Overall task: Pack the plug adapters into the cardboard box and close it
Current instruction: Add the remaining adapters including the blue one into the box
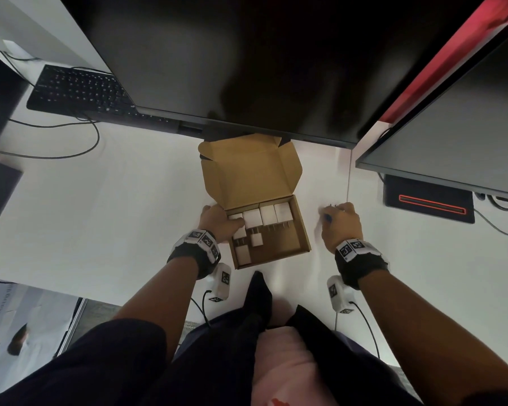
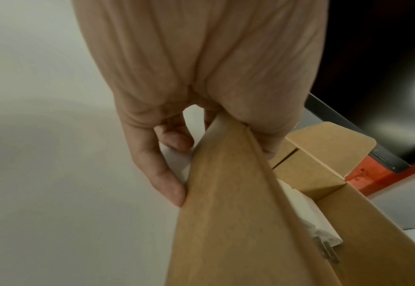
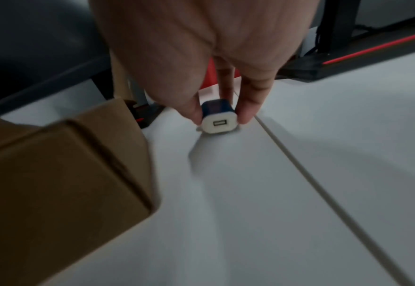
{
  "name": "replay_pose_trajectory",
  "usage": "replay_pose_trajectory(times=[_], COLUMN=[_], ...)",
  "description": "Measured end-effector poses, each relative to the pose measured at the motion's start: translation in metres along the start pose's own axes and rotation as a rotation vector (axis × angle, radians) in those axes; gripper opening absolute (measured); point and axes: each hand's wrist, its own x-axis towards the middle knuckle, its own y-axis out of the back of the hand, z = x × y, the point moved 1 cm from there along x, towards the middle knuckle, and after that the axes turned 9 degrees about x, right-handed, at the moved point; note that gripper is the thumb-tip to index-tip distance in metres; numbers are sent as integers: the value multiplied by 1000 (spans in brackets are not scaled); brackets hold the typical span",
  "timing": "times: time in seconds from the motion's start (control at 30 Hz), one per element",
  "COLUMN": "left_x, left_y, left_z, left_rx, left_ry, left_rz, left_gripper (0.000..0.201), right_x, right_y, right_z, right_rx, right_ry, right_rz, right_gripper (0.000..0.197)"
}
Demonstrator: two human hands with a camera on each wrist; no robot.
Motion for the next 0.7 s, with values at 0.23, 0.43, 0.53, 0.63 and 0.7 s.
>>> replay_pose_trajectory(times=[0.23,0.43,0.53,0.63,0.7], left_x=[1,-4,-3,-1,1], left_y=[-1,3,3,1,0], left_z=[-1,3,2,0,-2], left_rx=[16,60,54,62,42], left_ry=[-36,-93,-94,-86,-78], left_rz=[-3,-23,-14,9,6], left_gripper=[20,11,12,18,15], right_x=[-49,-72,-72,-64,-61], right_y=[15,-3,-18,-33,-42], right_z=[-44,-87,-99,-101,-99], right_rx=[369,180,38,-77,-135], right_ry=[323,373,248,196,179], right_rz=[166,-129,-237,-258,-257], right_gripper=[47,23,20,17,17])
